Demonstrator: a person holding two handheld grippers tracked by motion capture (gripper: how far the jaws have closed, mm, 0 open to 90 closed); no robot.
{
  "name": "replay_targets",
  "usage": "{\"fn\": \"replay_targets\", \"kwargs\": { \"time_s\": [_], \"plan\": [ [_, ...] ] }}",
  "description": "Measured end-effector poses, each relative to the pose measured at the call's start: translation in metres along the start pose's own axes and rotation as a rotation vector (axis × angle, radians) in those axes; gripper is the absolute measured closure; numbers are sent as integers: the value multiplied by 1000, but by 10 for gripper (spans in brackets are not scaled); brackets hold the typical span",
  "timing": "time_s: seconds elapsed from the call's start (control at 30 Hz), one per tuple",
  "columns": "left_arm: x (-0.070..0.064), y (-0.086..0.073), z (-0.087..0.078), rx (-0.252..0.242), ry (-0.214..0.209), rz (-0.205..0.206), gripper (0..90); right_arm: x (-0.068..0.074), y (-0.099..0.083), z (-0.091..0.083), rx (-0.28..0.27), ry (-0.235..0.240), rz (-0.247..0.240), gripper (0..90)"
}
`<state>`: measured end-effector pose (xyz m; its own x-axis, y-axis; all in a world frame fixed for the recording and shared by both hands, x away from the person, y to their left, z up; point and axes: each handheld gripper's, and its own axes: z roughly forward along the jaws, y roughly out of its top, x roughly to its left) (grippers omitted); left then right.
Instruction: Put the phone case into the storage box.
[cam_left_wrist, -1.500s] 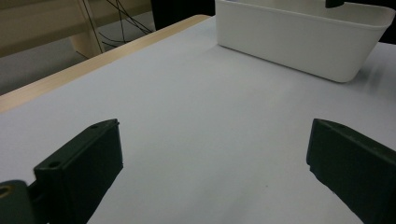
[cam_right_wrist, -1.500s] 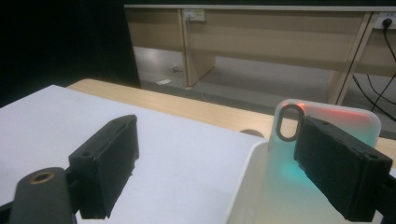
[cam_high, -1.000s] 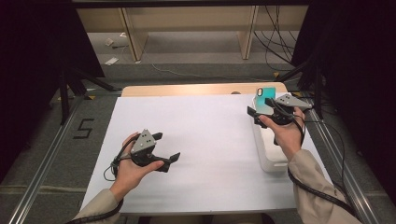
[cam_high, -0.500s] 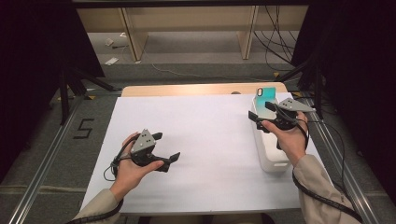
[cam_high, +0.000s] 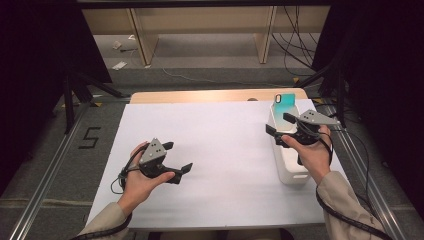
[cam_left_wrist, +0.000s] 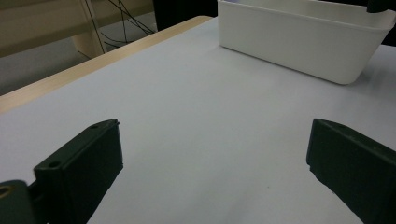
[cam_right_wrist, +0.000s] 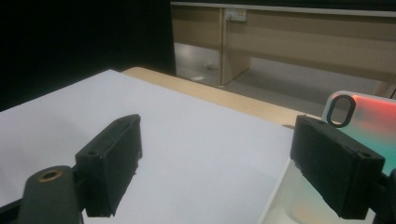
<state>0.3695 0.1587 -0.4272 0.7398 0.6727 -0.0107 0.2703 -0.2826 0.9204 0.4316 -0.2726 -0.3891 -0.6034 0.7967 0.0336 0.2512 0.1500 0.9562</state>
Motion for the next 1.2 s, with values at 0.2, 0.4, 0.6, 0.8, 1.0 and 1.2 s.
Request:
{"fn": "replay_targets", "kwargs": {
  "time_s": [0.2,0.4,0.6,0.8,1.0,1.2],
  "plan": [
    [1,0,-1,-2,1,-1,29,3,0,-6,-5,16,-7,177],
    [1,0,-1,-2,3,-2,29,7,-2,-11,-6,29,-11,177],
    [2,1,-2,-5,5,-4,29,9,-5,-16,0,45,-19,176],
    [2,1,-2,-5,7,-5,29,10,-9,-22,4,49,-24,169],
    [2,1,-2,-6,8,-5,29,13,-12,-24,9,62,-40,164],
    [2,1,-2,-5,8,-3,29,15,-15,-26,19,76,-42,161]
  ]
}}
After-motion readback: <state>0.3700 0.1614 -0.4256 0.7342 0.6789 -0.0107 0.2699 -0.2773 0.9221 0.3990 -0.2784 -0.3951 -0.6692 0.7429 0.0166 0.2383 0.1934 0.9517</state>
